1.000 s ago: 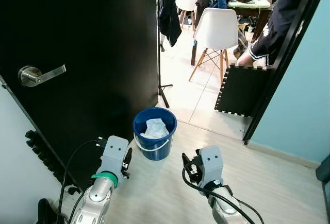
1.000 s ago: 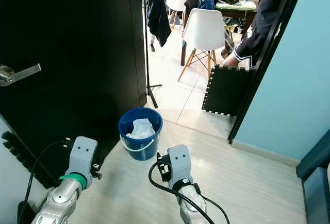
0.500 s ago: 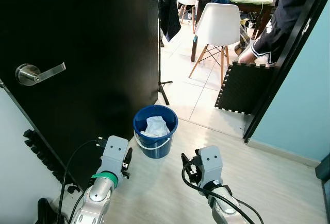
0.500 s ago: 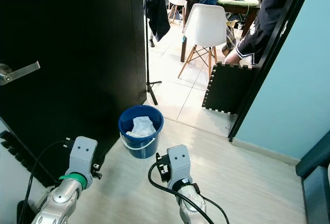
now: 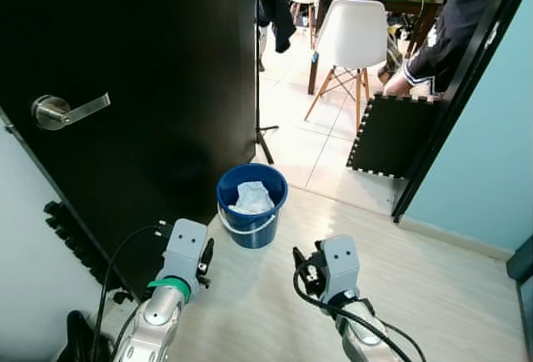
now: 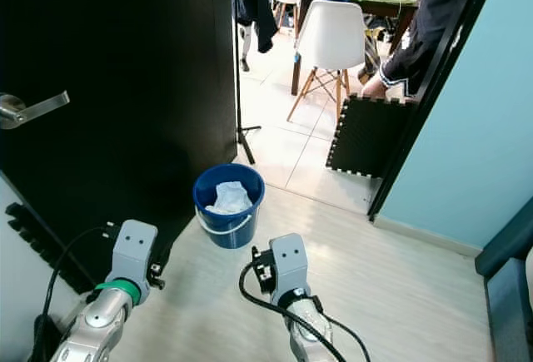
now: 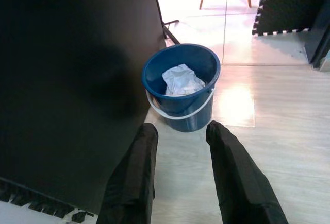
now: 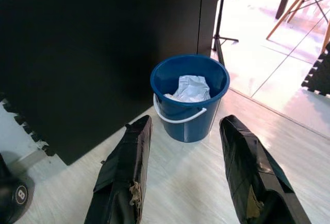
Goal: Clean up the room
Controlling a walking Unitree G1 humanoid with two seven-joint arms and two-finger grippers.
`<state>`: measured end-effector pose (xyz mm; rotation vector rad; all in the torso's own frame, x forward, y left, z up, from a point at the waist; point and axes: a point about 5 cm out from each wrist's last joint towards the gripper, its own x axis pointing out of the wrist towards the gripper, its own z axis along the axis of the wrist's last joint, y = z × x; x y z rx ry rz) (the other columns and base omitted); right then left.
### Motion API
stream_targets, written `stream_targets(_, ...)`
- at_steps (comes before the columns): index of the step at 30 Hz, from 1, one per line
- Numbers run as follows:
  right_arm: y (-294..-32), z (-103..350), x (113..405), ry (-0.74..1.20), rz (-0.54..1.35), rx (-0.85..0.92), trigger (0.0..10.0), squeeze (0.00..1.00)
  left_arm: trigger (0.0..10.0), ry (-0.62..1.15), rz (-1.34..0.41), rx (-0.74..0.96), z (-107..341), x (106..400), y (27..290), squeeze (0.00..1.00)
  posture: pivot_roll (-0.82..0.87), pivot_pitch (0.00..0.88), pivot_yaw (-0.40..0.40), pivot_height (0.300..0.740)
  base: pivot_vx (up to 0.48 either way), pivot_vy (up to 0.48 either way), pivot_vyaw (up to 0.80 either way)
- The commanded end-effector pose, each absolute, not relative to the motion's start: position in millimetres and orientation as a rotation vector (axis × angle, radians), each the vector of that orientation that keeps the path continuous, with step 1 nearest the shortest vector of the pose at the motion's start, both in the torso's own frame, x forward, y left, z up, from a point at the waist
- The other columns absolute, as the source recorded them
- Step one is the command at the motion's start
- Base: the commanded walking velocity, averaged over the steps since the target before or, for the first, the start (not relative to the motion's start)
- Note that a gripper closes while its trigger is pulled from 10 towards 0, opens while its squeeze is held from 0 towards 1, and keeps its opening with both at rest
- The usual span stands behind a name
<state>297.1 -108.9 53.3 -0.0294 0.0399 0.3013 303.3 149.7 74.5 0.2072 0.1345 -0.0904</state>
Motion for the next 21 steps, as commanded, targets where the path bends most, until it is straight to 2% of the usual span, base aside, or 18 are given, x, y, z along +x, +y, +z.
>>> stream_targets(1,-108.1,49.2,294.9,0.062,0.299,-0.027,10.0,0.00,10.0,0.169,-0.091,0.215,67.6,300.6,152.3,0.00,-0.11,0.017,0.074,0.740,-0.330,0.000,0.00)
stream_targets(21,-108.4,49.0,294.6,0.062,0.297,-0.025,10.0,0.00,10.0,0.167,-0.093,0.216,68.3,301.1,151.3,0.00,-0.11,0.017,0.075,0.740,-0.324,0.000,0.00)
